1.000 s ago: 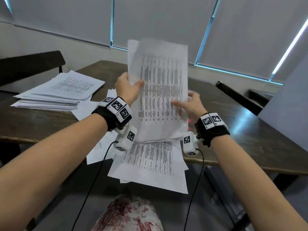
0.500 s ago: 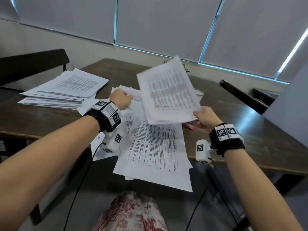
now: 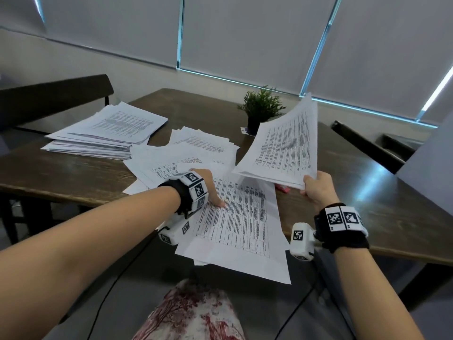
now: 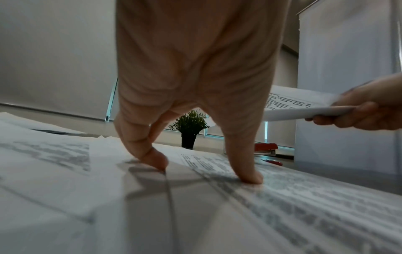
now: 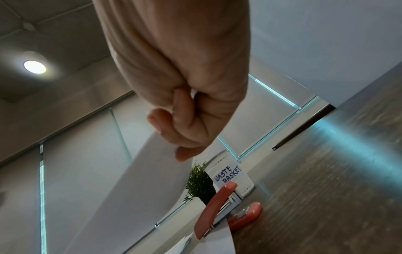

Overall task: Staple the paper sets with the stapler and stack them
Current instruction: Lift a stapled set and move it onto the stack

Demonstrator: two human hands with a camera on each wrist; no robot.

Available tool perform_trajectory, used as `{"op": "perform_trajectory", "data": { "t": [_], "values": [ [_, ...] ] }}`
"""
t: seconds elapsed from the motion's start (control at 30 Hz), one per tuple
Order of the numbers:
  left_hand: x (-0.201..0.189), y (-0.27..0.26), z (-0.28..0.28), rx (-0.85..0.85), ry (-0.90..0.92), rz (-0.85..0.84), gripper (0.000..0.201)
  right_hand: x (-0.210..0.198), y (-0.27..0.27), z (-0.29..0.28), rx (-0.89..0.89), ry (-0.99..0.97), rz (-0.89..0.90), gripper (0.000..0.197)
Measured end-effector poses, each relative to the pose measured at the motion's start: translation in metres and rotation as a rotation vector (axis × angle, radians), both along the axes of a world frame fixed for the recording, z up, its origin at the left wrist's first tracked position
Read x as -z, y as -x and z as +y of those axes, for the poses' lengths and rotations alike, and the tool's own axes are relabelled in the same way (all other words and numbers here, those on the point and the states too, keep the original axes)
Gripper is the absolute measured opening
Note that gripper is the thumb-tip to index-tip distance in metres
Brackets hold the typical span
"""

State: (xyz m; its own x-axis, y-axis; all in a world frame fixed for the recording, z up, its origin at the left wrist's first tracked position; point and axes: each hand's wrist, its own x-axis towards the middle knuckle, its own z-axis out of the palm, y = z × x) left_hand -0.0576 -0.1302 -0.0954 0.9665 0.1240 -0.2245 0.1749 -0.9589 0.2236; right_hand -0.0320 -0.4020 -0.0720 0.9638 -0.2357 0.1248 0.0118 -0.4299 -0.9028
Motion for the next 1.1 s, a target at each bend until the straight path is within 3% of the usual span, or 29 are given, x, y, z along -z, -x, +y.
{"op": "perform_trajectory", "data": {
  "t": [0.37, 0.53, 0.7, 0.83, 0.93, 1.03, 1.1],
  "values": [
    [0.004, -0.015, 0.006, -0.025, 0.090, 0.014, 0.052, 0.011, 0.003, -0.004, -0.050, 0.052, 0.038, 0.027],
    [-0.019, -0.016, 0.026, -0.138, 0.045, -0.241, 0.033, 0.012, 0.004, -0.007, -0.019, 0.166, 0.038, 0.023],
    [-0.055, -0.022, 0.065, -0.393, 0.400, -0.613, 0.031, 0.013, 0.005, -0.007, 0.060, 0.265, -0.005, 0.025],
    [-0.074, -0.018, 0.062, -0.476, 0.711, -0.866, 0.033, 0.016, 0.006, -0.001, 0.016, 0.185, -0.005, 0.025],
    [-0.073, -0.021, 0.050, -0.455, 0.882, -0.855, 0.032, 0.015, 0.007, 0.008, -0.060, -0.016, 0.011, 0.026],
    [-0.061, -0.026, 0.035, -0.392, 0.904, -0.717, 0.033, 0.011, 0.011, 0.017, -0.169, -0.194, 0.037, 0.025],
    [-0.058, -0.026, 0.028, -0.397, 0.923, -0.686, 0.028, 0.007, 0.014, 0.019, -0.224, -0.215, 0.039, 0.020]
  ]
}}
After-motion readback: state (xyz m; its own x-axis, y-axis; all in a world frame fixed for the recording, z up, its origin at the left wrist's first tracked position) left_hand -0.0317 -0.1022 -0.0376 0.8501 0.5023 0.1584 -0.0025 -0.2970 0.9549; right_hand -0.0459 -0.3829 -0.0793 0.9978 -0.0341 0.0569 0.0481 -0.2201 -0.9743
